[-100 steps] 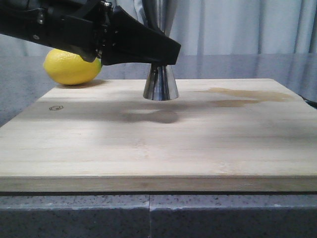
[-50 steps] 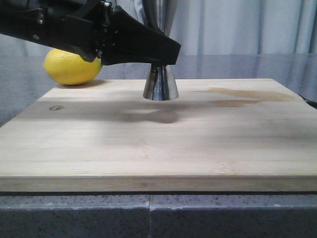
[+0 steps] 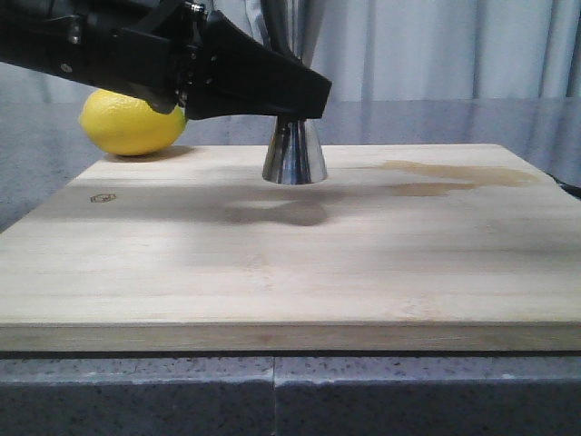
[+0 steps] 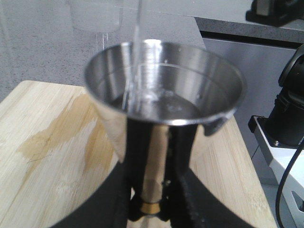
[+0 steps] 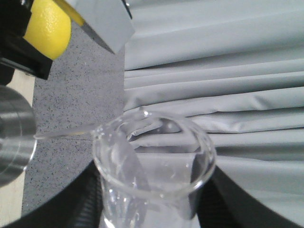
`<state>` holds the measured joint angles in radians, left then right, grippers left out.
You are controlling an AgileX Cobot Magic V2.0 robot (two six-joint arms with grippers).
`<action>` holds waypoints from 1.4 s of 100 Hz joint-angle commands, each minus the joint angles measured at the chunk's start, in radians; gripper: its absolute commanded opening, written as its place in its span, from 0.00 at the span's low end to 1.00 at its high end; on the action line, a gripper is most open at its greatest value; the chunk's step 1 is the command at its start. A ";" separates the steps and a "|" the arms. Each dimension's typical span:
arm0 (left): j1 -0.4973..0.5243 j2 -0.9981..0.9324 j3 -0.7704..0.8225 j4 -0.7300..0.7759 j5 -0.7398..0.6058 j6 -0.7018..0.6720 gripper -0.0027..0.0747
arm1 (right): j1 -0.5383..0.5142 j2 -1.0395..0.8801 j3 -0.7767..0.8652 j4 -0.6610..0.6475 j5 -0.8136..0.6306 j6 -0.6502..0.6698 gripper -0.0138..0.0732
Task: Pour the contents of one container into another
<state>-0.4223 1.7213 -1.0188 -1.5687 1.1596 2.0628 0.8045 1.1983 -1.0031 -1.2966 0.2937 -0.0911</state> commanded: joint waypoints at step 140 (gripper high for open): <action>-0.010 -0.051 -0.029 -0.071 0.103 -0.011 0.02 | 0.000 -0.021 -0.036 -0.090 -0.010 -0.006 0.35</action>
<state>-0.4223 1.7213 -1.0188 -1.5687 1.1596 2.0628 0.8045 1.1983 -1.0031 -1.3504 0.2937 -0.0930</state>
